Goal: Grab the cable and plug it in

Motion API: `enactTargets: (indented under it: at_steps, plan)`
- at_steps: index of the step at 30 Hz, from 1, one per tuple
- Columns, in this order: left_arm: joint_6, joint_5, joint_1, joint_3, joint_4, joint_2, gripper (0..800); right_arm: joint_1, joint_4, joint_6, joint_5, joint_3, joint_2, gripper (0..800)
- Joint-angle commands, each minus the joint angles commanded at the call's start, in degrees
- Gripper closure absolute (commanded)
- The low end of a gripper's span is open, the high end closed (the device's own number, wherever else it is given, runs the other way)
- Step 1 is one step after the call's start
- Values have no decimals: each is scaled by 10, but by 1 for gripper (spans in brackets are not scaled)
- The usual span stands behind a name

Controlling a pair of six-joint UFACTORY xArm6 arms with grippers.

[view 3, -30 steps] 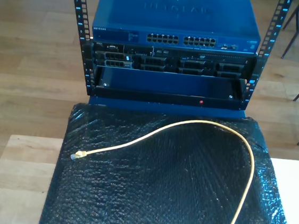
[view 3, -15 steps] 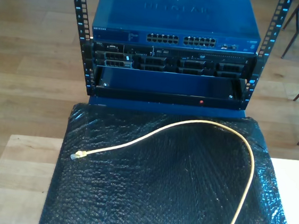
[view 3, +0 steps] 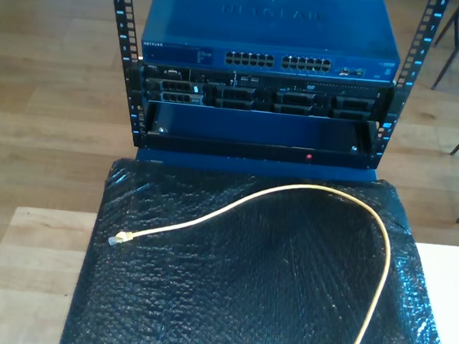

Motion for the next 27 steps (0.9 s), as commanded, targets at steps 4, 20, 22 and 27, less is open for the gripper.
enactTargets:
  at_steps: [4, 20, 22, 27]
  plan:
    - [0, -1, -4, 0, 0, 5, 0, 33, 4, 19, -25, -5, 9, 6]
    - [0, -1, -4, -1, -6, 17, 0, 111, 56, 76, -87, -4, 30, 6]
    - [0, -1, -7, -1, -6, 18, 0, 116, 64, 76, -88, -4, 32, 6]
    - [-1, 0, -7, 0, -11, 19, 0, 142, 72, 80, -110, -3, 36, 7]
